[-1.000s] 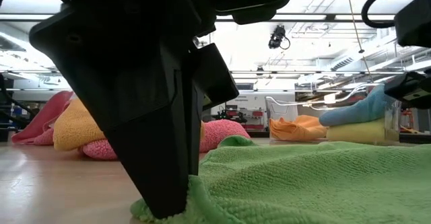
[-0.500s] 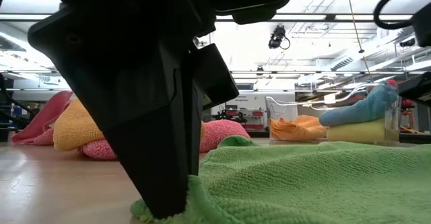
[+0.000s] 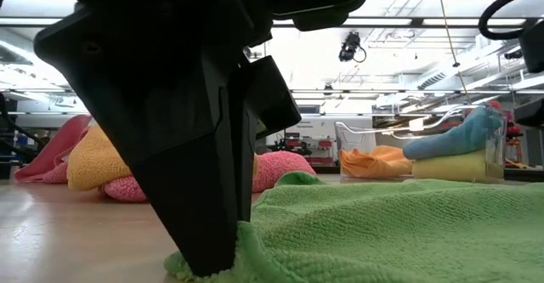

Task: Fold microfiber towels
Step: Fold the green towel

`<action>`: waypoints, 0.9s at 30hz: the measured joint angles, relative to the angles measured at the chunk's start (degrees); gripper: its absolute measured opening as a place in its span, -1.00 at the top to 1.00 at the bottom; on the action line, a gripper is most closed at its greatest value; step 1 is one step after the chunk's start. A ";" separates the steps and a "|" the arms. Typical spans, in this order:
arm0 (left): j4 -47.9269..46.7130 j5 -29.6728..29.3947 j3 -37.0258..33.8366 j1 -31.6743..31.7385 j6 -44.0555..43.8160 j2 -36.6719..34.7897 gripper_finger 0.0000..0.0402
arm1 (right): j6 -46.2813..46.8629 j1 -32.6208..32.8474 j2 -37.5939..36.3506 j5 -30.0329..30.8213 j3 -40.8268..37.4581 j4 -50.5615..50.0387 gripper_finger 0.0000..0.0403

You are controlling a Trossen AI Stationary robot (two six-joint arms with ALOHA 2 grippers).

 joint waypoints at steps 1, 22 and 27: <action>0.00 0.00 0.00 0.02 -0.24 0.00 0.90 | 0.02 0.08 0.00 0.00 0.82 -1.31 0.98; -5.60 2.56 -0.09 1.73 -5.56 -8.40 0.90 | 8.20 11.78 -0.05 -4.39 21.91 -21.94 1.00; 1.72 5.04 0.00 0.29 -11.39 -8.68 0.96 | 17.40 18.01 -0.07 -4.14 21.96 -17.77 1.00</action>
